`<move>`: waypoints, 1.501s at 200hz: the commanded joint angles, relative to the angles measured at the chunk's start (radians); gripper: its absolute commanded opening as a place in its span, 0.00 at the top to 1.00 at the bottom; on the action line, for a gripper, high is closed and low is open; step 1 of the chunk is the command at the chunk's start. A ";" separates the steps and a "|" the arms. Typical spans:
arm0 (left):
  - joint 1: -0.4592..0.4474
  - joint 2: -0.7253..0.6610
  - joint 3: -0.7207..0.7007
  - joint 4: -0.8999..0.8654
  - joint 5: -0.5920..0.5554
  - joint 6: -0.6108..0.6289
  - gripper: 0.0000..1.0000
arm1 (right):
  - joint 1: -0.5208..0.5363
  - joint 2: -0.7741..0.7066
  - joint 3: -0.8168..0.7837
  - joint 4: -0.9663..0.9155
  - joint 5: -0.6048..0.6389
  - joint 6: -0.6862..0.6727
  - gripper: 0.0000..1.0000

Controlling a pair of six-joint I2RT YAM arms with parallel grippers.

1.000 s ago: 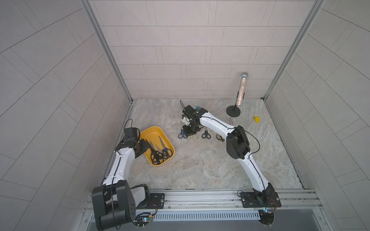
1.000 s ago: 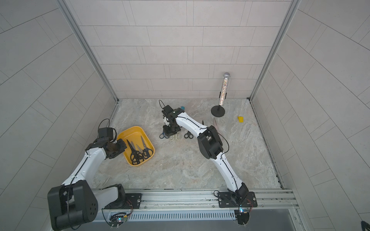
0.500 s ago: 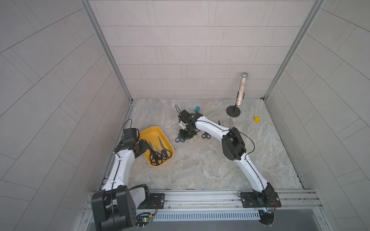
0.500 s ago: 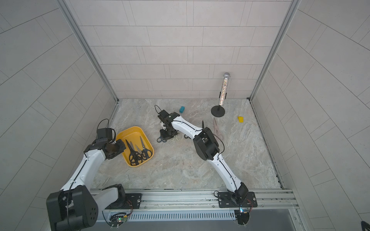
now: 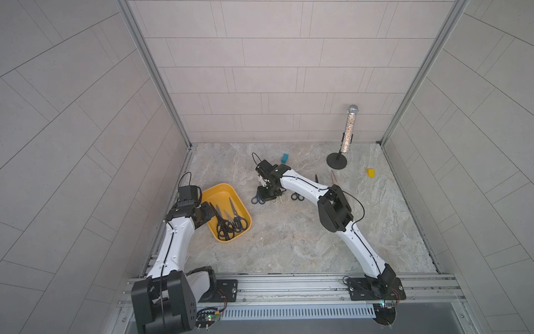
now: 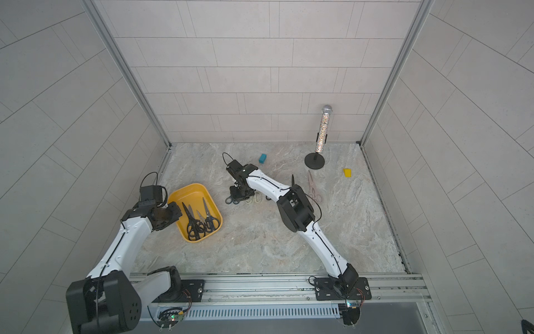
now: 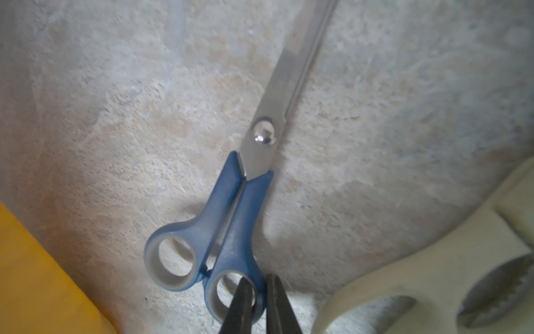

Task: Take the scissors out of the storage box
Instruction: Place the scissors at the center of the board, then pick up the scissors from the storage box.

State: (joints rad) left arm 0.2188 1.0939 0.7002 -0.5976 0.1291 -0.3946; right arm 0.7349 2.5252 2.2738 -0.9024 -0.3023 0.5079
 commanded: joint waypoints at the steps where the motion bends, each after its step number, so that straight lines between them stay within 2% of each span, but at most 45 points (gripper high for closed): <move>1: -0.012 -0.013 0.019 0.017 -0.003 0.013 1.00 | 0.008 0.006 0.034 -0.016 0.017 0.008 0.75; 20: -0.016 -0.008 0.018 0.018 -0.004 0.013 1.00 | 0.008 -0.022 0.052 -0.010 0.017 0.001 0.68; 70: -0.024 0.000 0.019 0.019 -0.003 0.004 1.00 | 0.025 -0.162 0.062 -0.012 -0.033 -0.057 0.68; 98: -0.028 0.007 0.018 0.030 0.009 -0.003 1.00 | 0.081 -0.254 -0.022 0.003 -0.057 -0.104 0.68; 142: -0.046 0.015 0.019 0.028 0.009 -0.009 1.00 | 0.179 -0.323 -0.163 0.076 -0.074 -0.096 0.64; 169: -0.054 0.027 0.025 0.023 0.007 -0.011 1.00 | 0.225 -0.306 -0.219 0.131 -0.095 -0.059 0.62; 218: -0.059 0.031 0.028 0.021 -0.002 -0.015 1.00 | 0.269 -0.236 -0.223 0.154 -0.097 -0.002 0.59; 300: -0.070 0.015 0.025 0.025 -0.010 -0.023 1.00 | 0.294 -0.145 -0.172 0.166 -0.023 0.104 0.57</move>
State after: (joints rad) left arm 0.1589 1.1275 0.7002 -0.5949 0.1276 -0.4107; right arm 1.0142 2.3463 2.0640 -0.7361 -0.3698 0.5785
